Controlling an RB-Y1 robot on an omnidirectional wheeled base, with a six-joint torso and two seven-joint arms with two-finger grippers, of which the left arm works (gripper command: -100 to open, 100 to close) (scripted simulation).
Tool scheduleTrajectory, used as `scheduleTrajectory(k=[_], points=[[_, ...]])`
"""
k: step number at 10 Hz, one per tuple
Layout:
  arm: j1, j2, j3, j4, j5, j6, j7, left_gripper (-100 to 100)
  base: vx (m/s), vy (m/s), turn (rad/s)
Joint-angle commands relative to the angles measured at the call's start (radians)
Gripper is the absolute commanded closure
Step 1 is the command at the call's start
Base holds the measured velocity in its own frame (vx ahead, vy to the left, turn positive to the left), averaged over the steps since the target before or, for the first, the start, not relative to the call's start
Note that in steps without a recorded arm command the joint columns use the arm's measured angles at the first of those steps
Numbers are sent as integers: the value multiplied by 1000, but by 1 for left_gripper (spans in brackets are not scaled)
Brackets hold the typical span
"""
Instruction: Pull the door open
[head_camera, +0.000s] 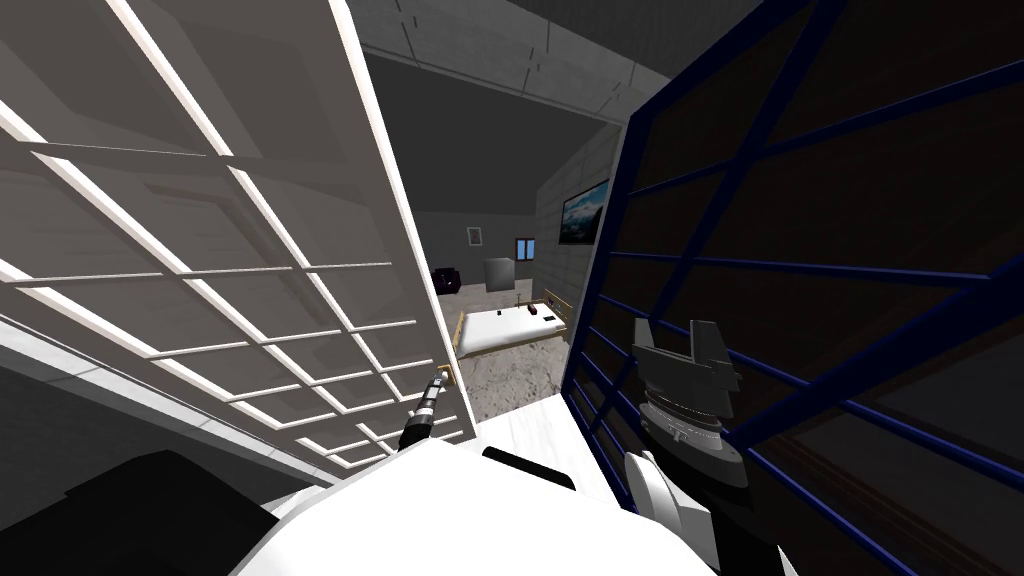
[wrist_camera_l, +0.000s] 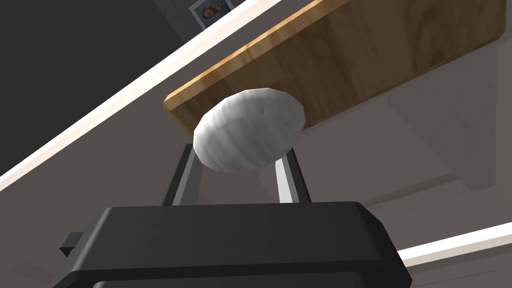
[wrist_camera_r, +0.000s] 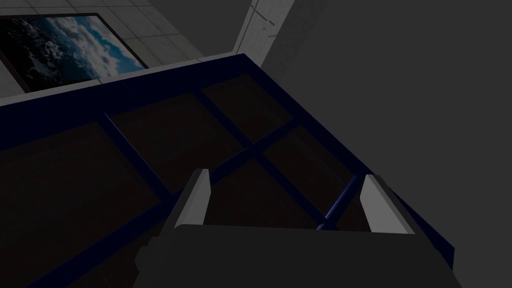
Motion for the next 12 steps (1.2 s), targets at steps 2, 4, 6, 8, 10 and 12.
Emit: scheduleTrajectory(k=[2,4,6,8,10,12], points=[[-1,-4,-22,-3,20,4,69,100,-33,2,-30],[-3,0,-31,0,36,4,111,100,-50,5,-45],[-6,4,-40,3,53,3,152,100,-38,4,-25],[-8,8,-49,7,69,2,194,100,-32,6,-30],[-13,17,-67,13,103,1,259,100,-46,6,-60],[-15,21,-76,17,120,1,311,100,-39,6,-31]])
